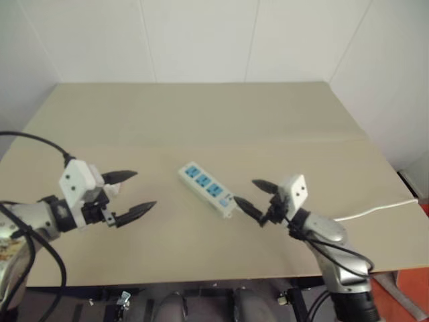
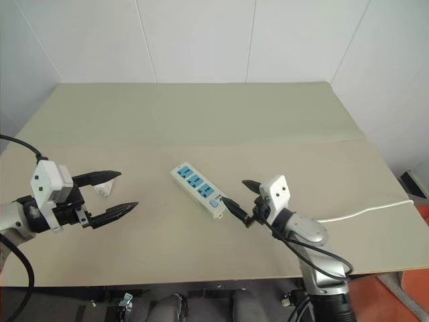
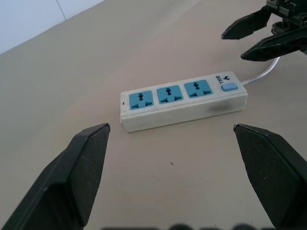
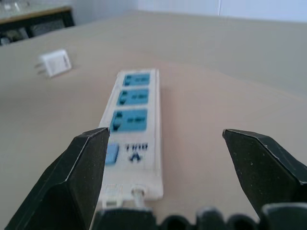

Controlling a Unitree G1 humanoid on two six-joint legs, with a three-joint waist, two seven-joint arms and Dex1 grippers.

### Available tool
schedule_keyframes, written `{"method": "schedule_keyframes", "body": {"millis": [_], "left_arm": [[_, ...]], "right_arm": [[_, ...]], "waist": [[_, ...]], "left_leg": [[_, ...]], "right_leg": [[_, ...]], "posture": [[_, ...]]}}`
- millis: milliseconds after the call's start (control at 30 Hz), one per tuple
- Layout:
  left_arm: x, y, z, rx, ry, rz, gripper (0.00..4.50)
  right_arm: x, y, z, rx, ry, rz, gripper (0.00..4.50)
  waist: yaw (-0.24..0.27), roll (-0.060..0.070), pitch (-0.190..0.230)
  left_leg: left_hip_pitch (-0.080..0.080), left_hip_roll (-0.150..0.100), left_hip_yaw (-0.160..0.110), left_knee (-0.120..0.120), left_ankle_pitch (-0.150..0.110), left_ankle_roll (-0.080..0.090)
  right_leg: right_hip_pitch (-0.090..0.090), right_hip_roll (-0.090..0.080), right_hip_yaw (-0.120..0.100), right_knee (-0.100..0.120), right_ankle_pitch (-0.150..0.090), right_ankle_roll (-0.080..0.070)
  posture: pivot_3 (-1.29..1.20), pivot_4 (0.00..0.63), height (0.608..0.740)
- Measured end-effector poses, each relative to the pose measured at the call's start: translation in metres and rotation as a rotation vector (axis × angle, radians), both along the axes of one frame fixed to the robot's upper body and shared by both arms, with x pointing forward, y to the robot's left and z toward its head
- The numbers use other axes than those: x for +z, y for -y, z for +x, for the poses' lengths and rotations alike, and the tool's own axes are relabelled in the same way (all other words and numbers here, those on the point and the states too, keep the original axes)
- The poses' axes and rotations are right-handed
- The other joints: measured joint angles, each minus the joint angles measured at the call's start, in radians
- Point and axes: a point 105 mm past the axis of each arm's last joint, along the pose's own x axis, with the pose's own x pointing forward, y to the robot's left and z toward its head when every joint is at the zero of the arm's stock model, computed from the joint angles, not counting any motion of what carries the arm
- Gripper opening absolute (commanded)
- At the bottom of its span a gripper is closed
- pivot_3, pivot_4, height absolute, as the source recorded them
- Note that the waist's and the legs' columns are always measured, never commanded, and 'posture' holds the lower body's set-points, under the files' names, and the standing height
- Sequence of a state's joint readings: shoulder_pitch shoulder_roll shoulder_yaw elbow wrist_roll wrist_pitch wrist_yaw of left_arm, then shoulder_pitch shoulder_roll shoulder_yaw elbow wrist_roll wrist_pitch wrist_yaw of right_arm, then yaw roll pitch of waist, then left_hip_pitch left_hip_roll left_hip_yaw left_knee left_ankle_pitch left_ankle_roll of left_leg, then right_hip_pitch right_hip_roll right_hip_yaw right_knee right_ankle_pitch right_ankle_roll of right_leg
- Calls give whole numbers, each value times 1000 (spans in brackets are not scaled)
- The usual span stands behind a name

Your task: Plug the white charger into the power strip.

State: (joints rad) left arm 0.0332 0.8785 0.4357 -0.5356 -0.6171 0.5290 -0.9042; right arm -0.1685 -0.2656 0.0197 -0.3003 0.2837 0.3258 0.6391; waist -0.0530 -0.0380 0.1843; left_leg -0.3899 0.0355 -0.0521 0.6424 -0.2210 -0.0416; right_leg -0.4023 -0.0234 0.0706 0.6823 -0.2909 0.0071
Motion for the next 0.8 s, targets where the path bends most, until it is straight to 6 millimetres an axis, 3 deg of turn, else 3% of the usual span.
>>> {"method": "schedule_keyframes", "body": {"millis": [100, 233, 800], "left_arm": [[0, 0, 0, -1, -1, 0, 4500], [0, 0, 0, -1, 0, 0, 4500], [-1, -1, 0, 3, 6, 23, 4500]], "right_arm": [[2, -21, 2, 1, 43, 7, 4478], [-14, -45, -1, 47, 8, -12, 4478], [-52, -46, 4, -37, -9, -61, 4478]], "waist": [[5, 0, 0], [7, 0, 0], [7, 0, 0]], "left_leg": [[-1, 0, 0, 0, 0, 0], [-2, -1, 0, 0, 0, 0], [-1, -1, 0, 0, 0, 0]], "right_leg": [[0, 0, 0, -1, 0, 0], [-1, -2, 0, -2, 0, 0], [-1, -1, 0, -1, 0, 0]], "posture": [[0, 150, 740], [0, 150, 740], [0, 150, 740]]}}
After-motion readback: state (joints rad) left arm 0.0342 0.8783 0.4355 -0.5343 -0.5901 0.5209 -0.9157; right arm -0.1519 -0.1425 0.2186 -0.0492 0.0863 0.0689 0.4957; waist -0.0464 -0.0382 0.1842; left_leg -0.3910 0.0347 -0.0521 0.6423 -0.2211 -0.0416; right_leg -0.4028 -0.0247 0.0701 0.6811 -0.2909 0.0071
